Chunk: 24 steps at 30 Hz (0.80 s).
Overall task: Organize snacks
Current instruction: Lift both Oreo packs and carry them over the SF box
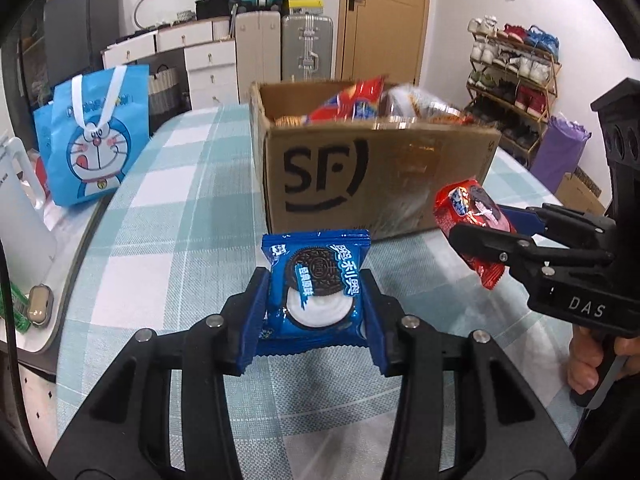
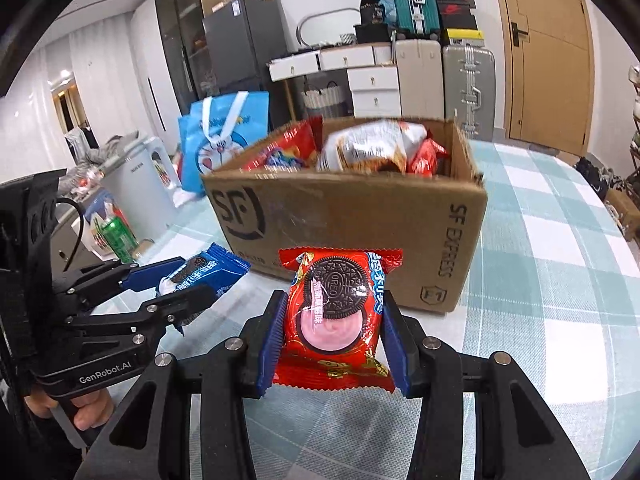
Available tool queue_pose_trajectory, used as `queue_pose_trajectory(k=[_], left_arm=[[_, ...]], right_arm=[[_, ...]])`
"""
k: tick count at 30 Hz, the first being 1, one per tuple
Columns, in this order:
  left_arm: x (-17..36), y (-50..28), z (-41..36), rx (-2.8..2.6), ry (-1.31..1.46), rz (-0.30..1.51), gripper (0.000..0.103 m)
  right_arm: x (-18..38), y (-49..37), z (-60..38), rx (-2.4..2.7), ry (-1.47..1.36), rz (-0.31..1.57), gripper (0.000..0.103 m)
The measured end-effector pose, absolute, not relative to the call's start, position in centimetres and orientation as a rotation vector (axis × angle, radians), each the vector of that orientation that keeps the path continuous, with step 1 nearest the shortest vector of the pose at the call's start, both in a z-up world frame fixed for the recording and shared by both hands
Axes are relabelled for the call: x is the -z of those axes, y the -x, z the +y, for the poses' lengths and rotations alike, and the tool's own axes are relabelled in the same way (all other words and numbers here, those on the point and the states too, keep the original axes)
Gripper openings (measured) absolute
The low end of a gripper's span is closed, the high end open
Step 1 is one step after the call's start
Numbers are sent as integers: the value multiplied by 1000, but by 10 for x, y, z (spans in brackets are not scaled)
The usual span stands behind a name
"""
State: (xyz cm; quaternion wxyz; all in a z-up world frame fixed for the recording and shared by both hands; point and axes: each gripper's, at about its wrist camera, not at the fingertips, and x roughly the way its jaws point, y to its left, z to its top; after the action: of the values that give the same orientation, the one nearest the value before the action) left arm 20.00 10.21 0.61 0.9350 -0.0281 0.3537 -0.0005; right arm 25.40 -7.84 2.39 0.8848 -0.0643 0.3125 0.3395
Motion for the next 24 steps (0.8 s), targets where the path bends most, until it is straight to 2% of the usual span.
queue_pose_trajectory(k=[14, 24], left_arm=[[-60, -175, 87, 1, 66, 605, 41], [-105, -200, 78, -14, 51, 544, 41]], right_arm=[[-59, -238, -90, -760, 63, 553, 46], [-86, -249, -101, -755, 0, 514, 46]])
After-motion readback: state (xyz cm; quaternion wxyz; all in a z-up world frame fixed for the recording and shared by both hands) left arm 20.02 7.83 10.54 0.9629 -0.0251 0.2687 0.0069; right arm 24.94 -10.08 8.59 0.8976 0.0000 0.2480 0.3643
